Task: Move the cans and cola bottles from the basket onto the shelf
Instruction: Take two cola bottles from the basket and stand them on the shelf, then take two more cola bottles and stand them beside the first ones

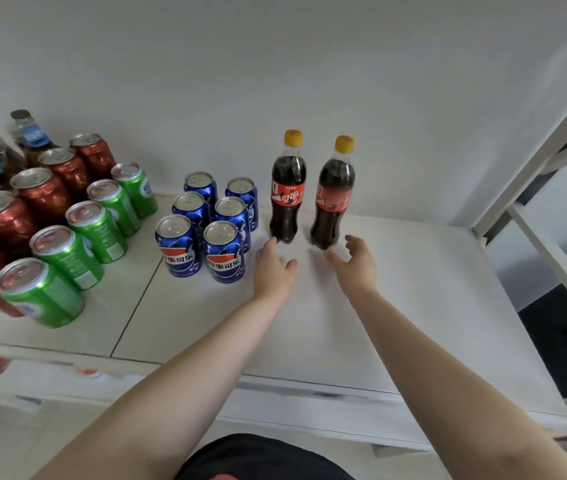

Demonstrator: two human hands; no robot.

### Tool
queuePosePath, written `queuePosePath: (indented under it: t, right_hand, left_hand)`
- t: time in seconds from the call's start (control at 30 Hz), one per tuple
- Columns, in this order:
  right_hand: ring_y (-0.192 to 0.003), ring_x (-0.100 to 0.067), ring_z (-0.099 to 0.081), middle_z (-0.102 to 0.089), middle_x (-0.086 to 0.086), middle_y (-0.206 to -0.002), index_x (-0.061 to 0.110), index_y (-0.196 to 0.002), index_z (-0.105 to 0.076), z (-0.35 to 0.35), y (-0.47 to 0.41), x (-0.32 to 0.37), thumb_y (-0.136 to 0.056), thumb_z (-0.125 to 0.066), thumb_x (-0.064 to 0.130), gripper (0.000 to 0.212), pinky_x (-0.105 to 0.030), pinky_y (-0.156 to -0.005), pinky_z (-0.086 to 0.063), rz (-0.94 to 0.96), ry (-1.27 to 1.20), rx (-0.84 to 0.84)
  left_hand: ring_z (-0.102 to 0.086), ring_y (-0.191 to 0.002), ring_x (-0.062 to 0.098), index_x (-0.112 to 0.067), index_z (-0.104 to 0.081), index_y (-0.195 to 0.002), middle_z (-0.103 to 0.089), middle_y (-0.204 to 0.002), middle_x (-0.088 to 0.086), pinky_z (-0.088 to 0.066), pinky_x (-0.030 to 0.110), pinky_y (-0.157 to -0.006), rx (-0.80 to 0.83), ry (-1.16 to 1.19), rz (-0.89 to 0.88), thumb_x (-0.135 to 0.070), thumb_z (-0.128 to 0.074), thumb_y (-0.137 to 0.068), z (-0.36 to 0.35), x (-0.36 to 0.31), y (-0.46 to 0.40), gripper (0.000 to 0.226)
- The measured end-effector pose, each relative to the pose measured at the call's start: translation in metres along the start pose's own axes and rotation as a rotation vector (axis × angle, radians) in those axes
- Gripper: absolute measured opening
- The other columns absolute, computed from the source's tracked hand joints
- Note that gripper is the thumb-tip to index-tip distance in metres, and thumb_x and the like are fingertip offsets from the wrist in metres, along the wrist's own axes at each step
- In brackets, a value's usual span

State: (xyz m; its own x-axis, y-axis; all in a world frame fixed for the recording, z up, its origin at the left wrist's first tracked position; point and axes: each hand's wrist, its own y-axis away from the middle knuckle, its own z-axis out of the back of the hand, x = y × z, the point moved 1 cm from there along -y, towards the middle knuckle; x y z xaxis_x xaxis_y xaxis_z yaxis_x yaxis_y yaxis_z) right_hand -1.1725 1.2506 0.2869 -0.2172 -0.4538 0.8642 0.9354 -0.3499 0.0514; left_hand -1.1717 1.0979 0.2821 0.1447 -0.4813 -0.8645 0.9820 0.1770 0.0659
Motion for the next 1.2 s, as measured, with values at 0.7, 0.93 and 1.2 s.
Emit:
queuePosePath:
  t: [0.7,0.93,1.2]
  right_hand:
    - [-0.125,-0.020,-0.047,-0.049,0.001,-0.137,0.024,-0.135,-0.047,-0.159,0.306,0.021,-0.085,-0.063,0.027,0.053,-0.034,-0.094,-0.043,0.815,0.388,0.922]
    - [-0.124,-0.021,-0.049,-0.049,-0.001,-0.137,0.020,-0.136,-0.046,-0.222,0.454,0.010,-0.086,-0.063,0.029,0.053,-0.034,-0.095,-0.043,0.965,0.583,1.146]
    - [-0.119,-0.023,-0.052,-0.047,-0.002,-0.138,0.023,-0.138,-0.042,-0.302,0.655,0.005,-0.088,-0.060,0.032,0.054,-0.036,-0.093,-0.046,1.059,0.819,1.318]
  left_hand:
    - [-0.058,-0.114,0.020,-0.020,-0.053,-0.132,-0.063,-0.123,0.002,-0.042,0.029,-0.094,-0.502,-0.328,0.336,-0.015,-0.061,-0.087,0.214,0.194,0.318,0.046]
    - [-0.054,-0.118,0.022,-0.022,-0.048,-0.136,-0.059,-0.128,0.000,-0.042,0.030,-0.091,-0.502,-0.346,0.568,-0.019,-0.057,-0.089,0.272,0.291,0.456,0.048]
    - [-0.054,-0.117,0.022,-0.021,-0.046,-0.138,-0.057,-0.129,0.002,-0.044,0.031,-0.091,-0.501,-0.298,0.810,-0.022,-0.057,-0.089,0.370,0.403,0.626,0.050]
